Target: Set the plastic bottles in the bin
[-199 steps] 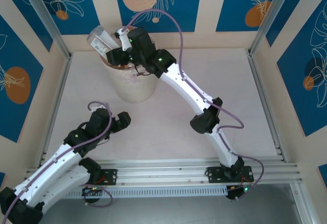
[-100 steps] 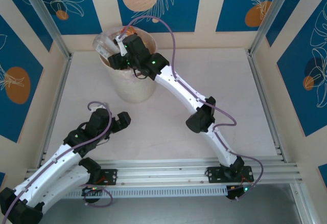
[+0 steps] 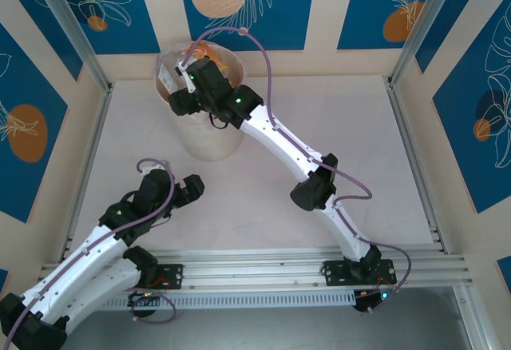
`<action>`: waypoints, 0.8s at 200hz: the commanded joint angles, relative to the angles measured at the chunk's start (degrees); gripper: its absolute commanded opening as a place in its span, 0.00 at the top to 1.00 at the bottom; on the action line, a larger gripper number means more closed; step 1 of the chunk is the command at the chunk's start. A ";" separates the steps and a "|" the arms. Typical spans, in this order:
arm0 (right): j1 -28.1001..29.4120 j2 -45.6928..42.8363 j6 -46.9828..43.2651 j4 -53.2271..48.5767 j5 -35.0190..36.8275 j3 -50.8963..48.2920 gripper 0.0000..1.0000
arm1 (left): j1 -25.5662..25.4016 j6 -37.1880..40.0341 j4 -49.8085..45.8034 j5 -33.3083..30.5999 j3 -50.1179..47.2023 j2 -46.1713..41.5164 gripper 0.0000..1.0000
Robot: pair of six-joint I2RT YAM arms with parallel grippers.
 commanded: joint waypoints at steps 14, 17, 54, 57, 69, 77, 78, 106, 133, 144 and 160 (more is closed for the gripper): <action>0.23 -3.30 -3.63 2.39 0.34 2.11 0.20 | 0.51 0.23 -1.88 -0.75 0.33 -0.92 0.00; 0.23 -3.31 -3.84 2.62 0.35 2.27 0.20 | 0.51 0.24 -1.86 -0.75 0.34 -0.97 0.01; -0.01 -4.18 -5.43 5.54 0.05 2.49 0.19 | 0.52 0.24 -1.91 -0.92 0.21 -1.19 0.00; -0.02 -4.20 -5.54 5.72 -0.03 2.52 0.19 | 0.51 0.24 -1.96 -0.93 0.22 -1.19 0.00; -0.02 -4.49 -5.64 6.22 -0.47 2.50 0.19 | 0.57 0.34 -1.96 -0.84 0.20 -1.18 0.00; -0.05 -4.71 -5.65 6.62 -0.75 2.53 0.19 | 0.51 0.34 -1.96 -0.84 0.18 -1.19 0.00; -0.01 -4.76 -5.65 6.68 -0.75 2.50 0.19 | 0.56 0.33 -1.96 -0.84 0.22 -1.19 0.00; -0.03 -5.58 -5.39 8.11 -2.25 2.50 0.23 | 0.55 0.81 -2.38 -1.52 0.64 -1.27 0.00; 0.03 -5.52 -5.20 9.52 -4.54 2.39 0.38 | 0.58 1.38 -2.82 -2.09 1.58 -1.37 0.01; 0.04 -5.04 -5.27 10.03 -4.84 2.29 0.42 | 0.51 1.73 -2.91 -2.46 1.90 -1.30 0.01; -0.13 -3.97 -5.38 10.75 -5.45 2.44 0.46 | 0.54 2.00 -2.93 -2.60 2.20 -1.23 0.01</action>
